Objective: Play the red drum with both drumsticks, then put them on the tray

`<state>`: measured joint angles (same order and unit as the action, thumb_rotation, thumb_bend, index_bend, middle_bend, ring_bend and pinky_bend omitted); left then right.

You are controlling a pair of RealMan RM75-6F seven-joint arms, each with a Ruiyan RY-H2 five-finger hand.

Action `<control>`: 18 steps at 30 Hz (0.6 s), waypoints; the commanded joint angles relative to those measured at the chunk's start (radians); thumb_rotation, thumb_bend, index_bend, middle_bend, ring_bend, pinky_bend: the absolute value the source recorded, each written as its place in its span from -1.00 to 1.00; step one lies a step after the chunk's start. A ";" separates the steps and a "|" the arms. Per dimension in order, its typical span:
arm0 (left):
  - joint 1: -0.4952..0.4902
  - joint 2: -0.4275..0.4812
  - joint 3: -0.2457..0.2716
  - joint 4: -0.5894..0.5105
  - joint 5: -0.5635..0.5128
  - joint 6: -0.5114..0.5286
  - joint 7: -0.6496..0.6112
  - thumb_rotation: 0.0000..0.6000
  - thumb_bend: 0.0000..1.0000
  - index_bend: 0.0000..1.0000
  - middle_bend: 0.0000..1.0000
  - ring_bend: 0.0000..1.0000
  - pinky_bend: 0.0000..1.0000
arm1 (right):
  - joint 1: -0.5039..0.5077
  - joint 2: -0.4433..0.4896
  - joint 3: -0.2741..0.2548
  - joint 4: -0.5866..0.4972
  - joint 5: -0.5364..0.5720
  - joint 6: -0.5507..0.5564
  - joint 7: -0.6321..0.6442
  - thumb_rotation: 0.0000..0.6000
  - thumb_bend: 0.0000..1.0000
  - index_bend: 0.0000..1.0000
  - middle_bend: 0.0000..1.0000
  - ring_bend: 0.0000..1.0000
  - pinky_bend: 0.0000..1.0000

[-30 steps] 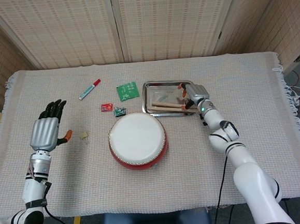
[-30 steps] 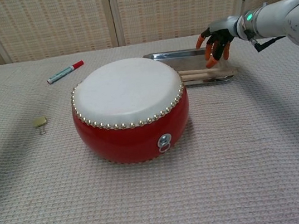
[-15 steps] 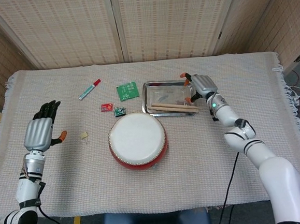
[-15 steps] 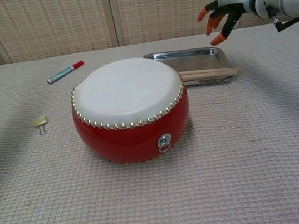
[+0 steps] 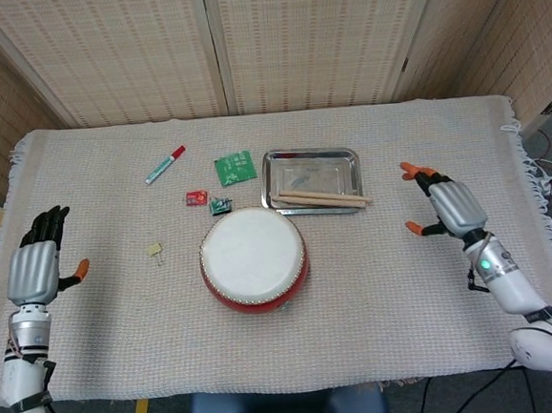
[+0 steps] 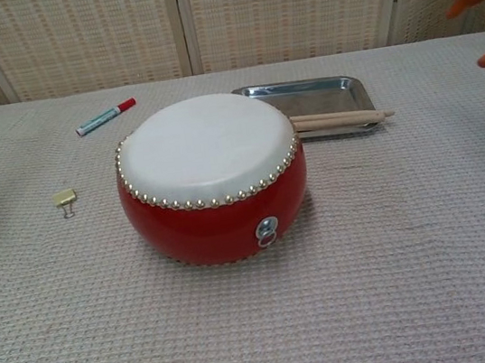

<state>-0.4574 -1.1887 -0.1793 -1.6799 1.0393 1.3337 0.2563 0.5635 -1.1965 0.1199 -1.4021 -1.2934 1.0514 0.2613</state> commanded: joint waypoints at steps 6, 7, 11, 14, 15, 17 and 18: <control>0.131 -0.006 0.097 -0.021 0.123 0.141 -0.007 1.00 -0.37 -1.00 -1.00 -1.00 -0.64 | -0.312 0.066 -0.116 -0.113 -0.087 0.370 -0.054 1.00 -0.68 -1.00 -0.95 -1.00 -0.91; 0.142 -0.005 0.105 -0.025 0.133 0.151 -0.007 1.00 -0.37 -1.00 -1.00 -1.00 -0.64 | -0.328 0.061 -0.120 -0.111 -0.093 0.389 -0.050 1.00 -0.68 -1.00 -0.96 -1.00 -0.92; 0.202 -0.008 0.144 -0.045 0.188 0.215 0.009 1.00 -0.38 -1.00 -1.00 -1.00 -0.64 | -0.402 0.066 -0.142 -0.133 -0.116 0.463 -0.041 1.00 -0.68 -1.00 -0.99 -1.00 -0.96; 0.231 -0.015 0.160 -0.055 0.224 0.247 0.023 1.00 -0.37 -1.00 -1.00 -1.00 -0.64 | -0.439 0.078 -0.150 -0.163 -0.135 0.505 -0.063 1.00 -0.68 -1.00 -0.99 -1.00 -0.98; 0.238 -0.018 0.163 -0.057 0.231 0.254 0.025 1.00 -0.37 -1.00 -1.00 -1.00 -0.65 | -0.449 0.080 -0.150 -0.173 -0.140 0.517 -0.067 1.00 -0.68 -1.00 -0.99 -1.00 -0.98; 0.253 -0.026 0.165 -0.062 0.247 0.266 0.024 1.00 -0.37 -1.00 -1.00 -1.00 -0.65 | -0.469 0.084 -0.151 -0.190 -0.151 0.540 -0.080 1.00 -0.68 -1.00 -0.99 -1.00 -0.98; 0.257 -0.030 0.166 -0.062 0.253 0.268 0.023 1.00 -0.37 -1.00 -1.00 -1.00 -0.65 | -0.476 0.085 -0.152 -0.196 -0.154 0.546 -0.089 1.00 -0.68 -1.00 -0.99 -1.00 -0.98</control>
<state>-0.2043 -1.2146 -0.0158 -1.7392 1.2875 1.5979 0.2785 0.0992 -1.1156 -0.0286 -1.5871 -1.4390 1.5871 0.1837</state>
